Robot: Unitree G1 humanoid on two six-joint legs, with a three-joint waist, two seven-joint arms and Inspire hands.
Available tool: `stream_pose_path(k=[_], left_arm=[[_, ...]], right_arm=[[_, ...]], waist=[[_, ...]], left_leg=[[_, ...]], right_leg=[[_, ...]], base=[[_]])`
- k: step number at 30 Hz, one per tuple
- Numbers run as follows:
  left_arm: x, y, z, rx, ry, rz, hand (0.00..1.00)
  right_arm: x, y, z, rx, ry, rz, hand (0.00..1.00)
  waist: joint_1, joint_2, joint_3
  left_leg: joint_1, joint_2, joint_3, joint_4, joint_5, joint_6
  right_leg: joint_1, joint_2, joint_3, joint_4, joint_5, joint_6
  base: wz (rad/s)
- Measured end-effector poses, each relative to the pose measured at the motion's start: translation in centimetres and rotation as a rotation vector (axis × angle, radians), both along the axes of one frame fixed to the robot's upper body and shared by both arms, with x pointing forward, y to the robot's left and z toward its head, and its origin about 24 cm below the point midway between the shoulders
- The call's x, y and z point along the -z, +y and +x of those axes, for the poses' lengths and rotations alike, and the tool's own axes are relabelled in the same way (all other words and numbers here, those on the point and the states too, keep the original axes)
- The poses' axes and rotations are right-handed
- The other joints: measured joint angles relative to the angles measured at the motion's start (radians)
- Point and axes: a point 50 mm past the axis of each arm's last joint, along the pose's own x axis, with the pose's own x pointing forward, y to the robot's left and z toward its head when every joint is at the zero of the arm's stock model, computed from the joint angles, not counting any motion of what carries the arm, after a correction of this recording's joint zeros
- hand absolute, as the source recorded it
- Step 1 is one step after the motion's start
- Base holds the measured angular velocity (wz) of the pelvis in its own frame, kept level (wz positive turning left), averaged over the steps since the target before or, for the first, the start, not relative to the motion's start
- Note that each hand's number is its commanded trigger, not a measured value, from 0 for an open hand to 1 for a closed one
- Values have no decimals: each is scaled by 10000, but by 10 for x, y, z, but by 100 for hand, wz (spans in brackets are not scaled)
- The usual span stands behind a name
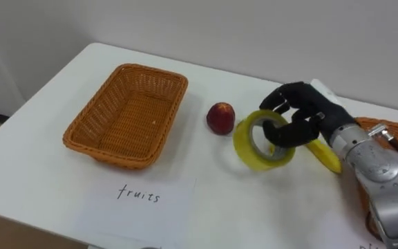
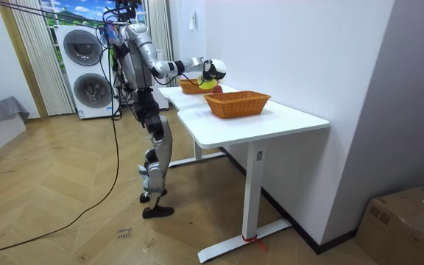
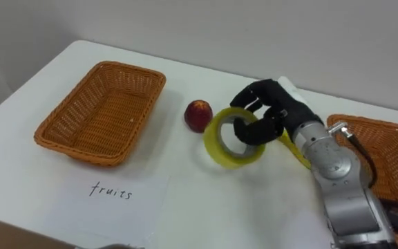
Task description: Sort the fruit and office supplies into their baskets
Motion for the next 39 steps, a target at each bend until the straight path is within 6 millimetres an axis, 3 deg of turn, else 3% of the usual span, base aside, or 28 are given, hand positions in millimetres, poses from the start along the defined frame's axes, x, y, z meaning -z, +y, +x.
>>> stream_pose_path(k=[5,13,20,30,36,39], left_arm=[[-2,4,-5,-139,-96,22,0],[-6,14,-28,-715,231,330,0],[-6,14,-39,-755,498,344,0],[-7,17,-43,-715,420,544,0],[-8,17,-43,-741,402,653,0],[-8,18,-44,-763,415,745,0]], right_arm=[[-13,-14,-2,934,-885,78,100],[-25,-59,-15,3007,-1798,680,100],[-27,-73,-21,3730,-2028,278,100],[-29,-114,-35,5392,-2167,-794,100],[-23,-122,-37,5855,-1986,-1029,100],[-15,-128,-39,6085,-1603,-1043,100]], waist=[[-239,-44,-31],[-807,-100,-31],[-1333,-132,0],[-1433,-148,-4],[-1488,-250,3],[-1575,-342,-36]], left_leg=[[-5,-39,-4,29,-21,38],[193,-68,123,-171,-21,65],[225,-20,308,-202,-35,64],[348,14,426,-248,-88,61],[344,24,575,-259,-90,62],[352,15,620,-336,-84,64]], right_leg=[[-7,-36,21,-15,-6,39],[-22,-23,286,-10,-4,95],[-52,30,533,-3,-3,96],[-64,42,599,2,0,104],[-144,57,747,-4,0,103],[-191,71,832,-22,1,105]], base=[[0],[-7],[-8],[-3],[-7],[-3]])
